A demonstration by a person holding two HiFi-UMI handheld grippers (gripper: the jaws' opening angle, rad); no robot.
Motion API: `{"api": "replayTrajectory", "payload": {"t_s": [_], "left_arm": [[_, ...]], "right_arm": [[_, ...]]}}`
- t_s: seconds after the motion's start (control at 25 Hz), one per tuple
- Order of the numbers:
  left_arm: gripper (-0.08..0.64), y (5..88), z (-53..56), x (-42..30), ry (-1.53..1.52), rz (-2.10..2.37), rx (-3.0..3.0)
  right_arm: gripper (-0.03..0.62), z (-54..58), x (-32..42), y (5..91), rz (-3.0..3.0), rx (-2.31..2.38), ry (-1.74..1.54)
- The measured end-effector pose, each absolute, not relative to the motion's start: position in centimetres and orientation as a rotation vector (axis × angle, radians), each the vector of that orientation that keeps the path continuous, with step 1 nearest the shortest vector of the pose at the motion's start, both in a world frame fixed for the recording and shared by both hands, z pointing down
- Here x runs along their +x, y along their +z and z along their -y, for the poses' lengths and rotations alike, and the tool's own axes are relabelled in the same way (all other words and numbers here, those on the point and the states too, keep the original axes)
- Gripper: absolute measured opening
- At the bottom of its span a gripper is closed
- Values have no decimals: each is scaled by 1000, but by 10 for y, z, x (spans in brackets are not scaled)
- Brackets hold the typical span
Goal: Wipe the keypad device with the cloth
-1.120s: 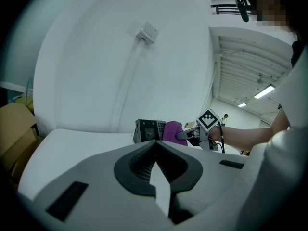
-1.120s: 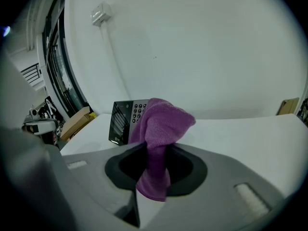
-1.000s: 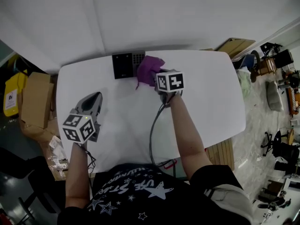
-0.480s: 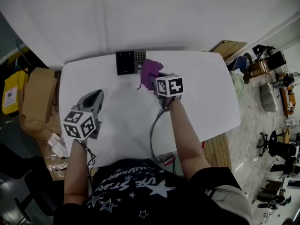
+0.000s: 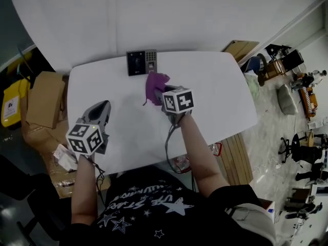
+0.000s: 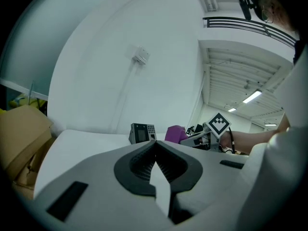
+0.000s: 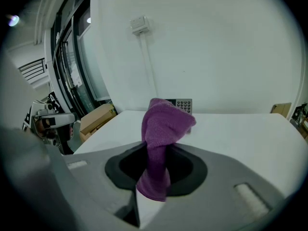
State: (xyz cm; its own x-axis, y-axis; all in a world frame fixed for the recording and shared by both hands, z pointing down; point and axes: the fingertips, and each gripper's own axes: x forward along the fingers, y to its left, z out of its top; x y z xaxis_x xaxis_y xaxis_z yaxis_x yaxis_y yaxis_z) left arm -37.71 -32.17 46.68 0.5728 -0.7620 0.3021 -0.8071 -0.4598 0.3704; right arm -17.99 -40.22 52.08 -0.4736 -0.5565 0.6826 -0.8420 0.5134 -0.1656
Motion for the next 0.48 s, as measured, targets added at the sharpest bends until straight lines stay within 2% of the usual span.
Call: {"api": "replayTrajectory", "payload": {"t_s": [0.48], "left_arm": [[6,492,276,-369,136,1153,2355]], "right_arm": [[95,314,-196,524,2210,1116,690]]}}
